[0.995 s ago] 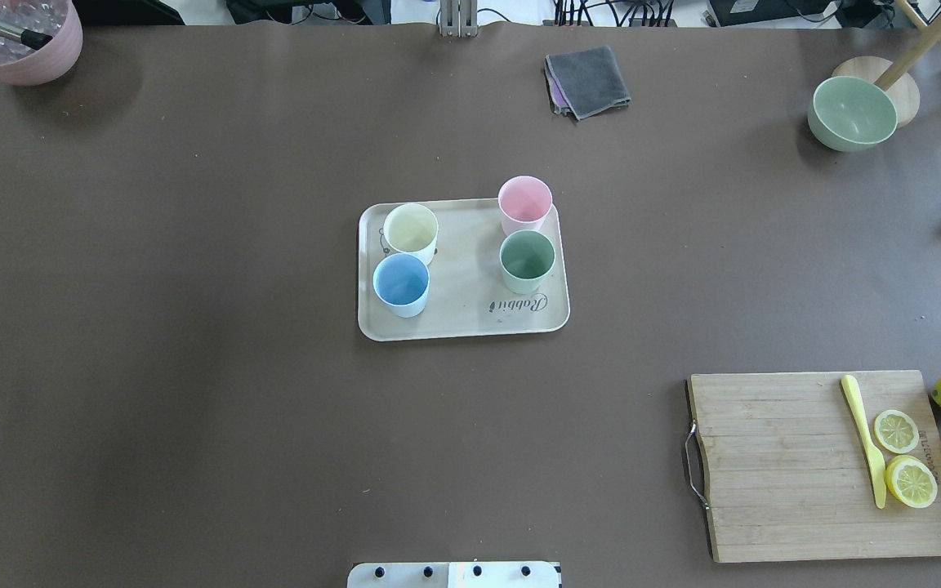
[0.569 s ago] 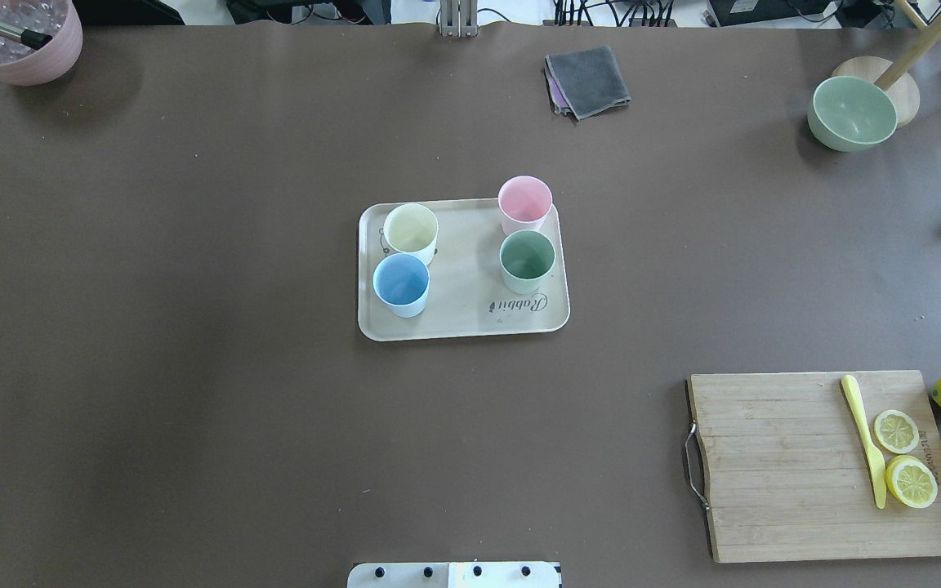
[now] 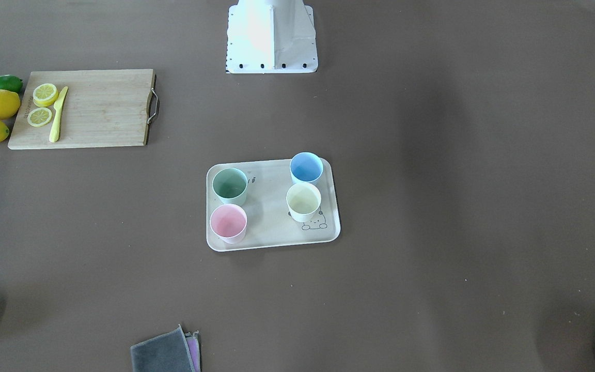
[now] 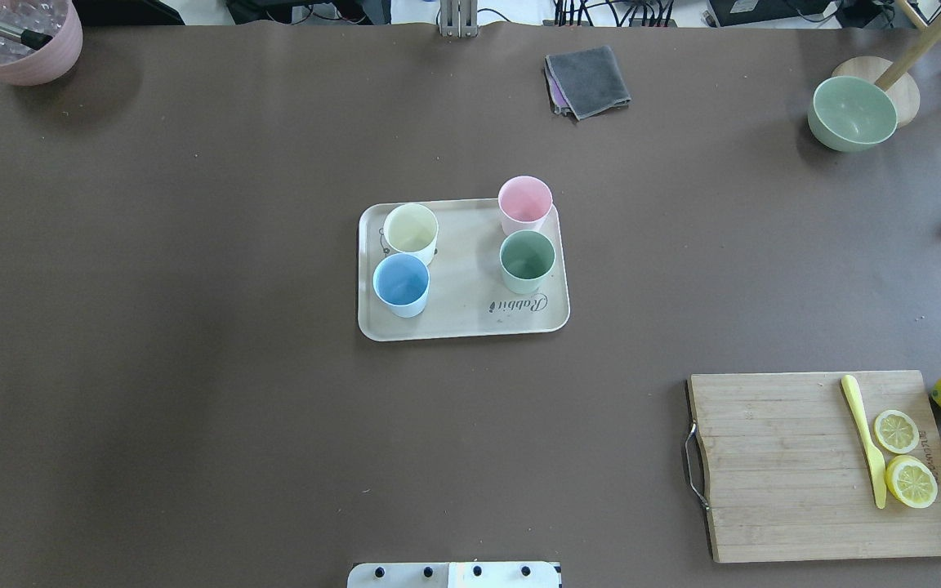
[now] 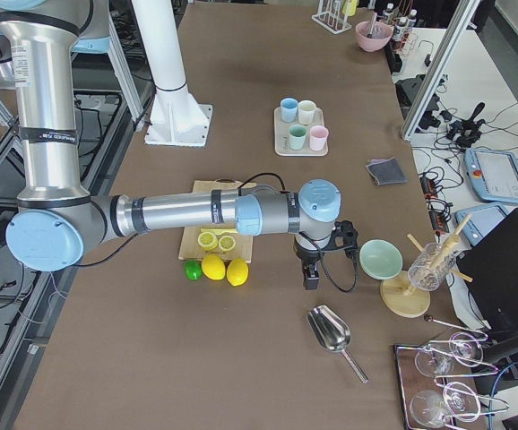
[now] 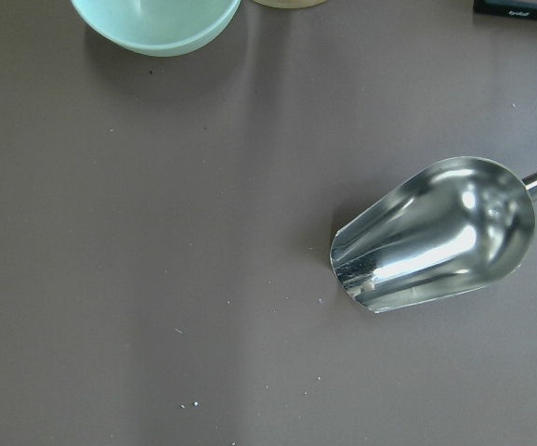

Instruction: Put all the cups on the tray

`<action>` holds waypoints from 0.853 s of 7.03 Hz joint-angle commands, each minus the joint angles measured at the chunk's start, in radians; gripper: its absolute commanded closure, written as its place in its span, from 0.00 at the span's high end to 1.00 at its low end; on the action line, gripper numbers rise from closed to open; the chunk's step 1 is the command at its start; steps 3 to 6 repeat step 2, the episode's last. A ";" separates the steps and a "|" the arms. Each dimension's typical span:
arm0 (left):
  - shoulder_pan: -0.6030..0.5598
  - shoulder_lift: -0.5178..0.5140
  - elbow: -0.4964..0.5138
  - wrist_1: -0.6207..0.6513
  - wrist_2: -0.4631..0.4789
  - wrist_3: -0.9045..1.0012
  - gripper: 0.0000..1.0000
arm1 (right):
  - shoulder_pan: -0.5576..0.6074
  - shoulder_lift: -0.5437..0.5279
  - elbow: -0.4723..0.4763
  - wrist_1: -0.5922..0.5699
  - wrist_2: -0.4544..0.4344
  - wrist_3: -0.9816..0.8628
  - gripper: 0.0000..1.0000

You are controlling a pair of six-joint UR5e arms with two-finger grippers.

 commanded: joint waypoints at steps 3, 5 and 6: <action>0.000 -0.007 0.010 0.001 0.000 0.001 0.98 | 0.000 0.001 0.000 0.002 -0.005 0.003 1.00; 0.000 -0.007 0.010 0.001 0.000 0.001 0.98 | 0.000 0.001 0.000 0.002 -0.005 0.003 1.00; 0.000 -0.007 0.010 0.001 0.000 0.001 0.98 | 0.000 0.001 0.000 0.002 -0.005 0.003 1.00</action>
